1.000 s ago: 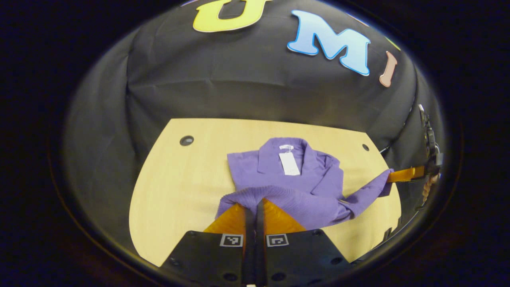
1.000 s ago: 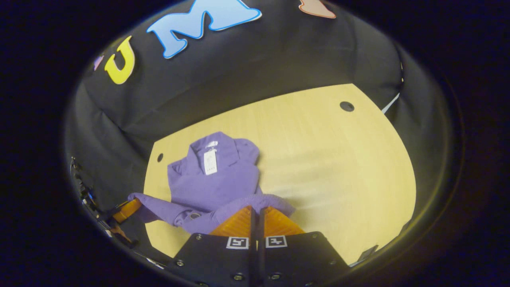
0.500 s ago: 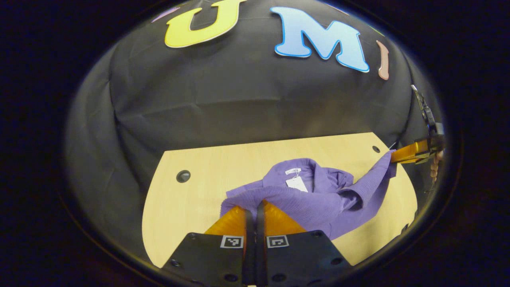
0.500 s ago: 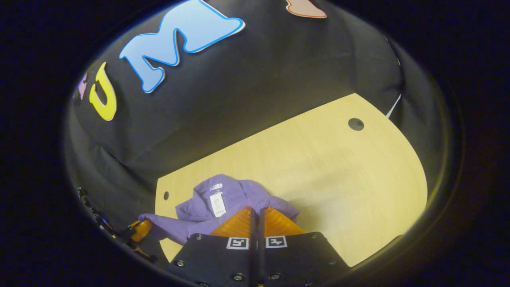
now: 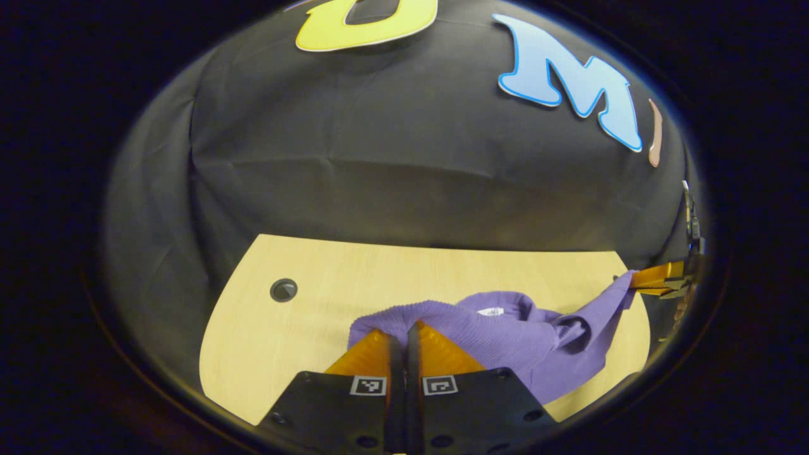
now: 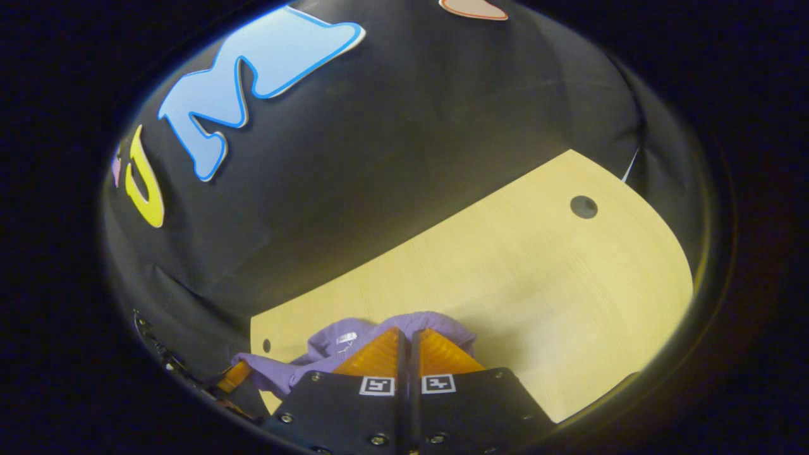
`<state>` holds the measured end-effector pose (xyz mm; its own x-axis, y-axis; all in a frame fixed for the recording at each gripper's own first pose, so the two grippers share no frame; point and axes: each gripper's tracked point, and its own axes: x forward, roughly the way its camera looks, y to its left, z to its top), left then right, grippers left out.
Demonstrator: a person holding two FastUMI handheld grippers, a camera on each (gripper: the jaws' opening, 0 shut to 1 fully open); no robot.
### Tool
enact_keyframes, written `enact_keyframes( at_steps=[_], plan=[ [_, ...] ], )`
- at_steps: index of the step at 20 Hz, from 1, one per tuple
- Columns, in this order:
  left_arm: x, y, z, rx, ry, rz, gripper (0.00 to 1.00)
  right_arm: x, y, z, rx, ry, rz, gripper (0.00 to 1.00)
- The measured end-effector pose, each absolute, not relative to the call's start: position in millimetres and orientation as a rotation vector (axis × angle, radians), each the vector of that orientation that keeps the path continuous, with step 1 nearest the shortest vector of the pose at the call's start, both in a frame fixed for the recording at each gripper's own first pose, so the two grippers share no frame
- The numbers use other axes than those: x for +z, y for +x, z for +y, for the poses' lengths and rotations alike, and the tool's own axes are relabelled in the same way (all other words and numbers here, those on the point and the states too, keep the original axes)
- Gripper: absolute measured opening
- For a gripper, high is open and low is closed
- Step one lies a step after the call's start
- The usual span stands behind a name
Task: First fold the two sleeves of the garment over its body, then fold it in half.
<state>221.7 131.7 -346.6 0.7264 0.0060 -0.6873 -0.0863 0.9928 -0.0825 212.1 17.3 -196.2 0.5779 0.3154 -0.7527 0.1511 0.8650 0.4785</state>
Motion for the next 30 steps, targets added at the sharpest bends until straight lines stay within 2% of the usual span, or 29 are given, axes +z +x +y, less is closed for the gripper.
enact_keyframes(
  at_steps=[1, 2, 3, 5, 8, 13, 17, 24, 30],
  plan=[
    [-354.5, 219.8, 133.0, 0.062, -0.096, 0.777, 0.06, -198.9, 214.6, 20.3, 0.097, 0.550, 0.964, 0.02],
    [-360.3, 218.4, 133.2, 0.071, -0.085, 0.792, 0.14, -204.2, 212.7, 19.8, 0.082, 0.543, 0.976, 0.03],
    [-356.5, 219.8, 127.9, 0.060, -0.093, 0.788, 0.22, -203.0, 212.5, 21.0, 0.095, 0.551, 0.975, 0.23],
    [-342.1, 227.6, 127.7, 0.070, -0.078, 0.730, 0.53, -207.4, 217.0, 15.2, 0.073, 0.516, 0.954, 0.62],
    [-324.3, 228.6, 126.6, 0.083, -0.020, 0.691, 1.00, -202.8, 215.2, 13.7, 0.080, 0.506, 0.937, 0.71],
    [-267.1, 228.8, 107.2, 0.084, -0.025, 0.547, 1.00, -152.3, 207.4, -0.5, 0.116, 0.434, 0.792, 0.71],
    [-189.4, 214.8, 91.0, 0.089, -0.026, 0.363, 1.00, -85.7, 194.0, -12.8, 0.146, 0.366, 0.601, 0.71],
    [-61.2, 127.4, 70.7, 0.115, -0.037, 0.127, 1.00, 41.2, 112.1, -31.9, 0.163, 0.137, 0.282, 0.71],
    [-13.1, 76.9, 71.1, 0.146, 0.001, 0.045, 1.00, 79.3, 71.0, -34.4, 0.165, 0.062, 0.184, 0.71]
  ],
)
